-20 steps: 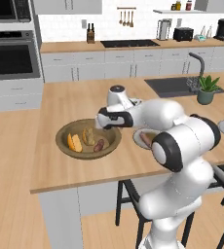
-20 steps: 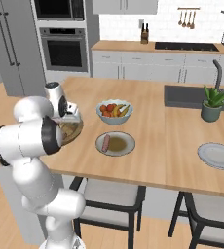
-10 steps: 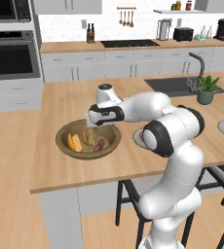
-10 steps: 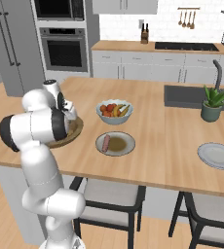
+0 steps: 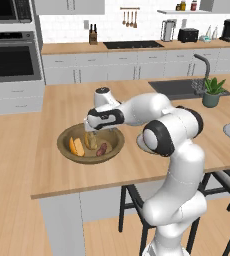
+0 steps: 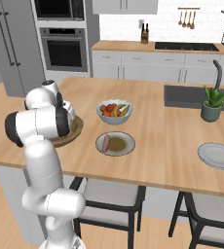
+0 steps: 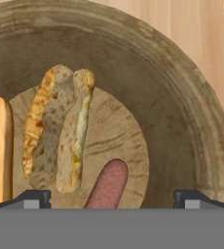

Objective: Place one bun and one sausage from the bowl on each plate.

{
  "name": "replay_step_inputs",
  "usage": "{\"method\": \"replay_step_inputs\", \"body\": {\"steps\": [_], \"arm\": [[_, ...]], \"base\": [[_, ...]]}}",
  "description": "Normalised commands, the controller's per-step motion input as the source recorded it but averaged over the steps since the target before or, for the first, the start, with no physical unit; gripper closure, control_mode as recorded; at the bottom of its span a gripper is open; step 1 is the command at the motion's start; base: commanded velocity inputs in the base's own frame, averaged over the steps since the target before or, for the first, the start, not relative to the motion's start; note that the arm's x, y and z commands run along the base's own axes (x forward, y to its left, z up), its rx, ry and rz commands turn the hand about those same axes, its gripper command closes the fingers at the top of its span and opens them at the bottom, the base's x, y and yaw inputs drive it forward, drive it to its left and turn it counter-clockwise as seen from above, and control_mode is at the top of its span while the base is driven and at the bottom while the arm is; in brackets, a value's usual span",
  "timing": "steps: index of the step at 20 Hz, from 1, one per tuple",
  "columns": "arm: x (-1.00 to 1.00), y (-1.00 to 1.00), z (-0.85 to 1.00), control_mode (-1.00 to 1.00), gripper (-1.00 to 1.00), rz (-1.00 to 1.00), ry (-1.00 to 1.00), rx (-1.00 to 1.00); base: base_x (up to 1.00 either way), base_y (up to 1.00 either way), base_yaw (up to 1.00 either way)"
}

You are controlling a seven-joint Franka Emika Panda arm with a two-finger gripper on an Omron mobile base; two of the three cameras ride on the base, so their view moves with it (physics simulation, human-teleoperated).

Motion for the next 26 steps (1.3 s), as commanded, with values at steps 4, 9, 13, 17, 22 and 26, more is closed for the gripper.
{"method": "replay_step_inputs", "body": {"steps": [4,9,13,17,22,26], "arm": [[0.17,0.00,-0.12,-1.00,-1.00,0.00,0.00,0.00],[0.23,0.22,-0.24,-1.00,-1.00,0.00,0.00,0.01],[0.27,0.22,-0.25,-1.00,-1.00,0.00,0.00,0.07],[0.28,0.16,-0.18,-1.00,-1.00,-0.01,0.00,0.05],[0.31,0.09,-0.26,-1.00,-1.00,0.00,0.00,0.04],[0.19,0.13,-0.28,-1.00,-1.00,0.00,0.00,0.03]], "base": [[0.00,0.00,0.00],[0.00,0.00,0.00],[0.00,0.00,0.00],[0.00,0.00,0.00],[0.00,0.00,0.00],[0.00,0.00,0.00]]}}
